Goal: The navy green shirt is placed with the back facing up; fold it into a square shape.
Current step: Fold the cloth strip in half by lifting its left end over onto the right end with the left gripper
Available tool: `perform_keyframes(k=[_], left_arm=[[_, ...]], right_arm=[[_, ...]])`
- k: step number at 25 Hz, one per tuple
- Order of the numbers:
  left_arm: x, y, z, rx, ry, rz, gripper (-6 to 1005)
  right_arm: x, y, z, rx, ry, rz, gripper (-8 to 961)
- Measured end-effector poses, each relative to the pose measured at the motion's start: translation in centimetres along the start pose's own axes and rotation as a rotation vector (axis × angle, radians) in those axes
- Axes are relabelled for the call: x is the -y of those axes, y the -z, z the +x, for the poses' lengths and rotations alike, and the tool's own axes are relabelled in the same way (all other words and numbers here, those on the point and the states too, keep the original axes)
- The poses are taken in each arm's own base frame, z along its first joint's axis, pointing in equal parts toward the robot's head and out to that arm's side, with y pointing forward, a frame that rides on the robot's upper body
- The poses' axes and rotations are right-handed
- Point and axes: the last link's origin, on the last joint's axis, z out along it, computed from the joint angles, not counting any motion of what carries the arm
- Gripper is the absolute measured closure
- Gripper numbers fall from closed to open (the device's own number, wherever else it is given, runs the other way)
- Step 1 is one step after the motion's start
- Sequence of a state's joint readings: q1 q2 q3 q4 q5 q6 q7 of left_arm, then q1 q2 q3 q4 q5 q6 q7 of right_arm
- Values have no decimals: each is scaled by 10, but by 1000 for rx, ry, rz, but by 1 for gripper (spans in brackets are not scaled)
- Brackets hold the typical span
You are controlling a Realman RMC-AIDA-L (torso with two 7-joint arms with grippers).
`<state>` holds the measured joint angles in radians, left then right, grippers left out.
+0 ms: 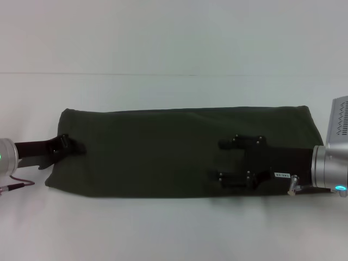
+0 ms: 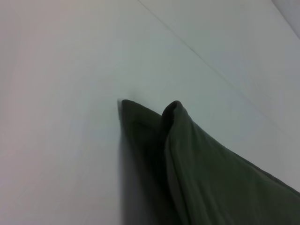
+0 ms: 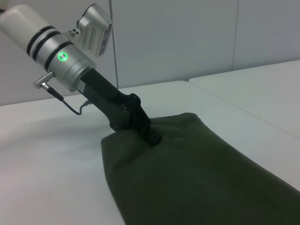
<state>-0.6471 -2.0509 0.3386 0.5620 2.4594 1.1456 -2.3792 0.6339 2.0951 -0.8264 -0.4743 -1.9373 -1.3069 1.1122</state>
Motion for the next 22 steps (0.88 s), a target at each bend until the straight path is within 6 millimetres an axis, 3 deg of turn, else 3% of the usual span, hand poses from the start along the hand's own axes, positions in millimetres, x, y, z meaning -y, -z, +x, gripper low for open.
perform_keyframes(k=[6, 14, 22], left_arm=[[3, 3, 1, 2, -20, 18, 962], [9, 19, 13, -3, -48, 52, 962], [32, 54, 33, -45, -94, 180, 962]], right_arm=[[-1, 0, 0, 4, -1, -5, 109], [-2, 1, -1, 10, -4, -9, 108], [-1, 2, 1, 7, -11, -1, 113]])
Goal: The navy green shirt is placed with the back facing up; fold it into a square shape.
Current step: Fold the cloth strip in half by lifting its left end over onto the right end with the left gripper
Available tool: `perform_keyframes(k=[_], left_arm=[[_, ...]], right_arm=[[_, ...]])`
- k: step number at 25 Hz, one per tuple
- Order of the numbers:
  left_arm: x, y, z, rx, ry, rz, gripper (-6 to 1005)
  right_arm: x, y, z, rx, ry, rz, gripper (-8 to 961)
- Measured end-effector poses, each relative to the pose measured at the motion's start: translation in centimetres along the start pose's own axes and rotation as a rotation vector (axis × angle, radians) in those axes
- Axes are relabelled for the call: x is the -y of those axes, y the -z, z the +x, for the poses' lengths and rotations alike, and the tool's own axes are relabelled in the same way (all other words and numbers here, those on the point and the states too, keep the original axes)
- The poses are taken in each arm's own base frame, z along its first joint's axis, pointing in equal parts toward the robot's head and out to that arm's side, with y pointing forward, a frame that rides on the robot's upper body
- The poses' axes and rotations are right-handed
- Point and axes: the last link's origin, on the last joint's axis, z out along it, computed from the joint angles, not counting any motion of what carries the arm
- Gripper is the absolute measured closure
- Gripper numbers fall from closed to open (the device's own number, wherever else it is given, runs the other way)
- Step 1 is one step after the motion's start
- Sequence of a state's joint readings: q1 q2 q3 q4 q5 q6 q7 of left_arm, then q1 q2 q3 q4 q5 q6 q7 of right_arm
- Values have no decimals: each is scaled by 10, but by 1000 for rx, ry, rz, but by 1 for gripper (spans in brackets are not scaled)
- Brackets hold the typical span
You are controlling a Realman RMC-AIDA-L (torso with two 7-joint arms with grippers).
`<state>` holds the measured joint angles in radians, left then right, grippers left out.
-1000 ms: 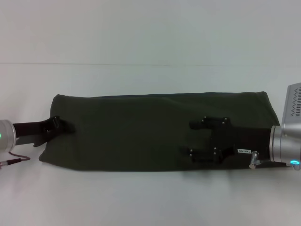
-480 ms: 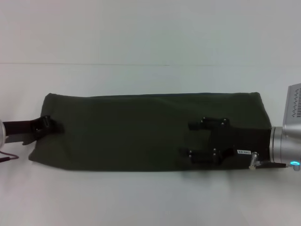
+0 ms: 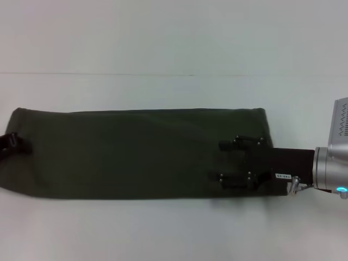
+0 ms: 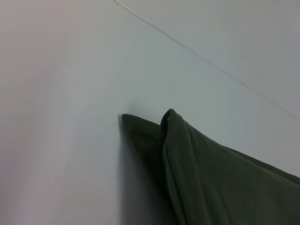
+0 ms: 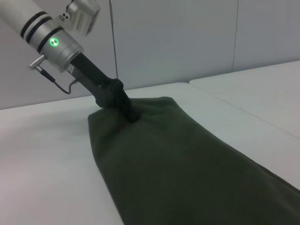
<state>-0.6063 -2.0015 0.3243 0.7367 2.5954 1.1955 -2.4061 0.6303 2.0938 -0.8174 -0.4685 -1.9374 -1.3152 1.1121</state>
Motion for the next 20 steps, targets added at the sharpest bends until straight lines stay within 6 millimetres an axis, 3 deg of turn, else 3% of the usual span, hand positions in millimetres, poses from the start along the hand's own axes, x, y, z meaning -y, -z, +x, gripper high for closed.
perform_keyframes(k=[9, 16, 20], left_arm=[[-4, 6, 8, 1, 18, -2, 961], [-26, 10, 14, 53, 50, -87, 961], [-52, 17, 19, 84, 75, -229, 961]], right_arm=[[0, 0, 1, -1, -2, 1, 112], [-1, 1, 5, -6, -12, 10, 112], [-2, 3, 8, -8, -20, 13, 113]])
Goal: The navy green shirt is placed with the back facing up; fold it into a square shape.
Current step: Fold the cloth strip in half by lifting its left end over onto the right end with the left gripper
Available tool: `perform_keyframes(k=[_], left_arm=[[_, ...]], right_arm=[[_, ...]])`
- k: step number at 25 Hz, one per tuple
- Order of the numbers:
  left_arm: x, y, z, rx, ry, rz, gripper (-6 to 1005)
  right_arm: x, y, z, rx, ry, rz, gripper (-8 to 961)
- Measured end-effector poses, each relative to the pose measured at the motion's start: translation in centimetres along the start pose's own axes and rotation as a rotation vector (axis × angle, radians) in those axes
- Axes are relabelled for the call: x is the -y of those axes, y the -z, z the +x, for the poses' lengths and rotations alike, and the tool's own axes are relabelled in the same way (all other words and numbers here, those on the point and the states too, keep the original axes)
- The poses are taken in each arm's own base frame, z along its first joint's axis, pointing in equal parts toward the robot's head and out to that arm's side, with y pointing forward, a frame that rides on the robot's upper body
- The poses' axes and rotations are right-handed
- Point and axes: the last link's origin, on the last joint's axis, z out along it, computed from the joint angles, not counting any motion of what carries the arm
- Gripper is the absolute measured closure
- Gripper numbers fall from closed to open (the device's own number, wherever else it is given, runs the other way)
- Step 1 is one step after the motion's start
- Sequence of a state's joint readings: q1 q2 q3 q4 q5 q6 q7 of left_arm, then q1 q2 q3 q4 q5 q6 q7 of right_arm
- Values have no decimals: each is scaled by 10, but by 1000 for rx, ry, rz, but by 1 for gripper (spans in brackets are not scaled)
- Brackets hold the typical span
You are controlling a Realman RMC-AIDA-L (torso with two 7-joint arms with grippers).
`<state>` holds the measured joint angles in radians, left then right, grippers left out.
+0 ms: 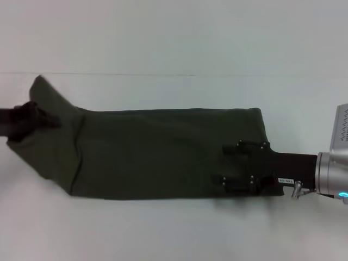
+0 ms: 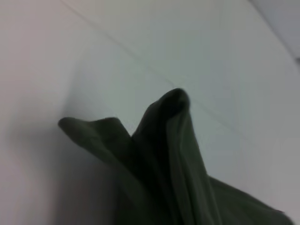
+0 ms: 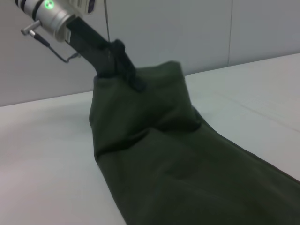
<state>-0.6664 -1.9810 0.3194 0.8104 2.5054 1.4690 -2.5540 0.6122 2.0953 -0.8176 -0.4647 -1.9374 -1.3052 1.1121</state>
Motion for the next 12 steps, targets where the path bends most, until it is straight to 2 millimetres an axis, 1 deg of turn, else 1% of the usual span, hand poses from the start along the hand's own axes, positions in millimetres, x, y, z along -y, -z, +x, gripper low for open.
perform_keyframes(k=[3, 5, 7, 9, 10, 12], left_arm=[[-19, -1, 2, 10, 25, -114, 959], [-31, -6, 1, 27, 50, -180, 954], [-43, -16, -1, 55, 78, -245, 949], [-58, -31, -8, 94, 122, -327, 944], [-60, -35, -9, 97, 133, -343, 941], [-68, -49, -18, 110, 176, -390, 936]], right_arm=[[-1, 1, 2, -1, -4, 1, 113], [-1, 0, 2, -1, -7, 0, 113], [-2, 0, 3, 0, -10, -2, 113], [-3, 0, 3, 0, -13, -3, 113], [-3, 0, 3, 0, -14, -4, 113], [-4, -1, 4, -1, -15, -6, 113]])
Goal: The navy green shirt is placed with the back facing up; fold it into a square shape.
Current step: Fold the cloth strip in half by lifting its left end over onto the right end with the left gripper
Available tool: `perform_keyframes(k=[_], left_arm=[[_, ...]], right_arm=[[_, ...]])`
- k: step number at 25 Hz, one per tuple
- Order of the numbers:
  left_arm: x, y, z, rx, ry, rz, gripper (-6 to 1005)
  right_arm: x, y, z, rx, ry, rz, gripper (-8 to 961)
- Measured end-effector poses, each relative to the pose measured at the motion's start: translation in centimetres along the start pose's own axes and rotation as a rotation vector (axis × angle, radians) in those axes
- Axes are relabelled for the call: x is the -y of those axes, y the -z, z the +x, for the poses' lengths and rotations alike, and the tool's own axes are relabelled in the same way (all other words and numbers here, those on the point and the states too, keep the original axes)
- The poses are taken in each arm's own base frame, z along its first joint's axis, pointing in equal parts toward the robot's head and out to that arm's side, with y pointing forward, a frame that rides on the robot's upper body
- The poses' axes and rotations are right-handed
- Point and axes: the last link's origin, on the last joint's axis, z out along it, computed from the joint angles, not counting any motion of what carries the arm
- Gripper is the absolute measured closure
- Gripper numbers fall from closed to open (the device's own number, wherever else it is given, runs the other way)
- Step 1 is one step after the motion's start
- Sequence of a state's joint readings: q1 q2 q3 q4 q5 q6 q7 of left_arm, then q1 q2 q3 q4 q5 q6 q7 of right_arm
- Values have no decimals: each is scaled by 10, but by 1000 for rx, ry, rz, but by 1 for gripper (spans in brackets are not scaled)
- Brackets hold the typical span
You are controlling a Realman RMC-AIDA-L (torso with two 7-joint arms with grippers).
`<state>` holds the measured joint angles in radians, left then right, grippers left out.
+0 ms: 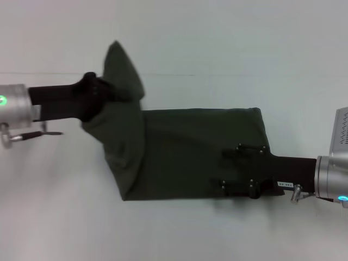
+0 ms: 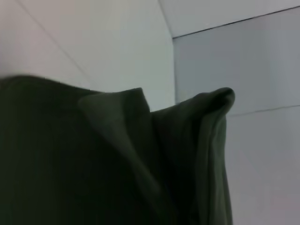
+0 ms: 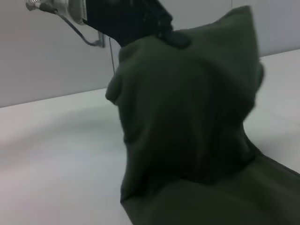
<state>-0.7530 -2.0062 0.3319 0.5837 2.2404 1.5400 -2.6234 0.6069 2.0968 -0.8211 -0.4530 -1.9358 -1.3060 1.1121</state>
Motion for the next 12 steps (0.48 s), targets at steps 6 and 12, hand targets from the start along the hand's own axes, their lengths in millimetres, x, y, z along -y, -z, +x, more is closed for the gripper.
perform_keyframes(k=[6, 12], left_arm=[[8, -48, -31, -3, 86, -87, 921], [7, -79, -49, -67, 99, -178, 905]], right_arm=[[-1, 2, 3, 0, -11, 3, 113], [3, 11, 12, 4, -42, 54, 113]])
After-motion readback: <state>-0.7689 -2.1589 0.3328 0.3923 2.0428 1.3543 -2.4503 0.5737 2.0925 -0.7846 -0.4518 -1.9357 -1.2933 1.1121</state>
